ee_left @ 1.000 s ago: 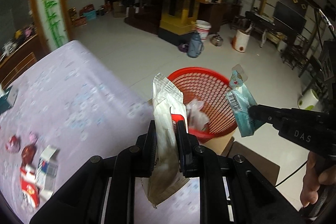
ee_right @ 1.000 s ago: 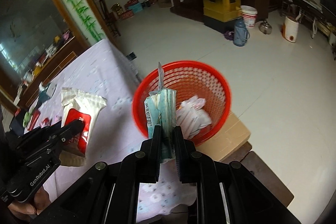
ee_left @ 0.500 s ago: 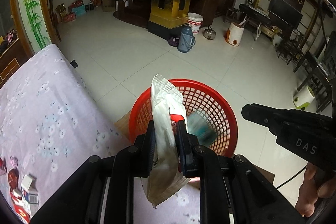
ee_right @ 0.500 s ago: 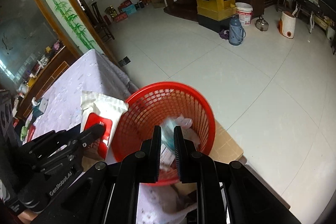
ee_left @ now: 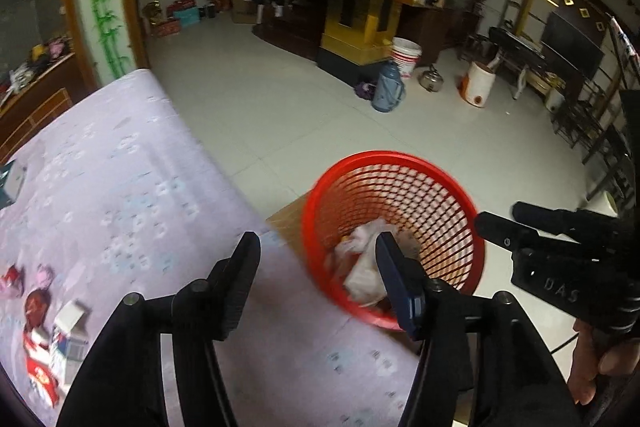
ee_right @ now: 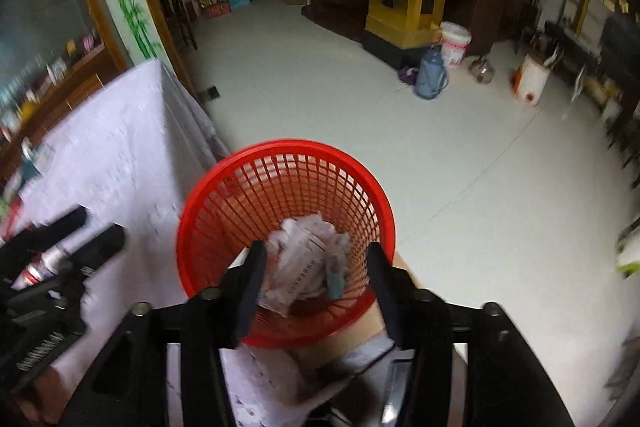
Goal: Collect trash
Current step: 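Open both grippers over the wastebasket, dropping bag and packet, then move both tools back over the table toward the red-and-white carton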
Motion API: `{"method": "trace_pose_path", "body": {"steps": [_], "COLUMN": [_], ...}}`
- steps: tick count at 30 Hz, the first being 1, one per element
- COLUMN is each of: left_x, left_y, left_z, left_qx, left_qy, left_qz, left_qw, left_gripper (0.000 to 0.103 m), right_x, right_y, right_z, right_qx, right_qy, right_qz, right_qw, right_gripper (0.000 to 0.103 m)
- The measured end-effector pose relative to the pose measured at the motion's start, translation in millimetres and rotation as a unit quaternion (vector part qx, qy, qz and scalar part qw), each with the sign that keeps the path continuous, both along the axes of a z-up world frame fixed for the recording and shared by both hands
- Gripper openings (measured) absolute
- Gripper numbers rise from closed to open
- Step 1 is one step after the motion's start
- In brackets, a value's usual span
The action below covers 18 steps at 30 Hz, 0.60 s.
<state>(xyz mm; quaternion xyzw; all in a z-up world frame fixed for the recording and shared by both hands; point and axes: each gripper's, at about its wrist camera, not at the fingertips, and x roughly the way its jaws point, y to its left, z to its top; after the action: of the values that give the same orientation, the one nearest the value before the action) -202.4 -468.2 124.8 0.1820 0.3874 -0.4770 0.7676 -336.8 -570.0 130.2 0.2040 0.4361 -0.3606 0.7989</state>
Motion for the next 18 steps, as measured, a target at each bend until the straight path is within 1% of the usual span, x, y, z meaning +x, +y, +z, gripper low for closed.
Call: {"method": "trace_pose_path", "body": {"steps": [4,6,11,18], "left_x": [8,11,14,19], "left_y": [33,48,85,134], "left_z": [-2,-3,-6,-4], "left_qx": [0.002,0.004,0.006,0.000], "left_qy": [0.000,0.000,-0.001,0.003], "left_qz": [0.026,0.037,0.053,0.067], "left_qw": [0.9997,0.9993,0.9986,0.9977], "left_gripper": [0.059,0.059,0.060,0.060], "right_x": [10,13,19,28], "right_y": [25,39,70,114], "right_z": [-2,-4,-4,2], "right_qx": [-0.033,-0.036,-0.045,-0.055], "right_qy": [0.029,0.036,0.033,0.029], "right_qz": [0.013,0.022,0.044,0.053], "right_qw": [0.999,0.998,0.997,0.997], "right_gripper": [0.064,0.064,0.064,0.064]}}
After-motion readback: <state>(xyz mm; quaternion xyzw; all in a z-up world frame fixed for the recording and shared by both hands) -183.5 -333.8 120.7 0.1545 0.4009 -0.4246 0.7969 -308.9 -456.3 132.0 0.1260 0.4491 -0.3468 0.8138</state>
